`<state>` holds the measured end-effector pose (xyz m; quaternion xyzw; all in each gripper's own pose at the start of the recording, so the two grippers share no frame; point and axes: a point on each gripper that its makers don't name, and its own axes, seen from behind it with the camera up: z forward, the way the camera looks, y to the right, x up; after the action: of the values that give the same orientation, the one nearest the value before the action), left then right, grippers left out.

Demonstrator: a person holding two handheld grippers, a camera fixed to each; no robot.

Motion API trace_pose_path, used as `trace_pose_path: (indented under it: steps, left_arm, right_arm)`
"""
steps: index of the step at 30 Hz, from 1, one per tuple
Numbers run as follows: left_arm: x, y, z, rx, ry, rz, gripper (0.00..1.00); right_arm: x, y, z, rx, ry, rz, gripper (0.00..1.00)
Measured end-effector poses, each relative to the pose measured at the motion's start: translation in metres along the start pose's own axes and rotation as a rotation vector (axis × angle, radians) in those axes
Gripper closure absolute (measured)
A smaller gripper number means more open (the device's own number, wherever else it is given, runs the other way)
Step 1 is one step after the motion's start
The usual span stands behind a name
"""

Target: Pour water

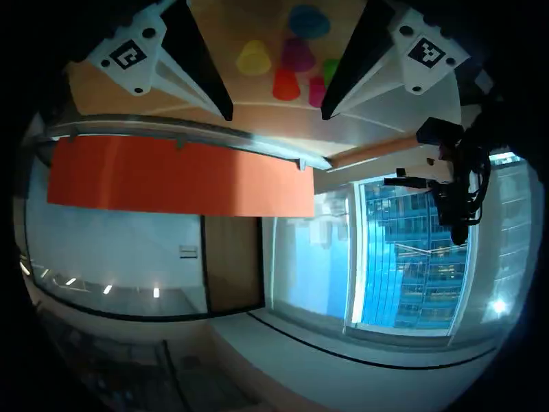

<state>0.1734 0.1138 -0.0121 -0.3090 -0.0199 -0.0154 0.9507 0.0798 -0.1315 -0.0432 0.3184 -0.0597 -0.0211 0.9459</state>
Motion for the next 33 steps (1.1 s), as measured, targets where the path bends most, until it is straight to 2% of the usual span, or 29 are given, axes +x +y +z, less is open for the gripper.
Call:
trace_pose_path:
  steps: [9,18,24,33]
  left_arm:
    - [-0.025,0.013,0.001,-0.056,-0.054,0.019,0.01]
    - [-0.058,0.016,0.005,-0.070,-0.106,0.010,0.01]
    - [-0.080,0.013,0.007,-0.060,-0.140,0.004,0.01]
    - [-0.115,0.016,0.008,-0.068,-0.209,0.024,0.01]
  right_arm:
    - [-0.027,-0.012,-0.004,0.060,-0.092,-0.037,0.01]
    - [-0.065,-0.018,-0.008,0.090,-0.182,-0.058,0.00]
    - [-0.082,-0.022,-0.010,0.108,-0.216,-0.071,0.00]
    - [-0.116,-0.028,-0.013,0.131,-0.281,-0.060,0.00]
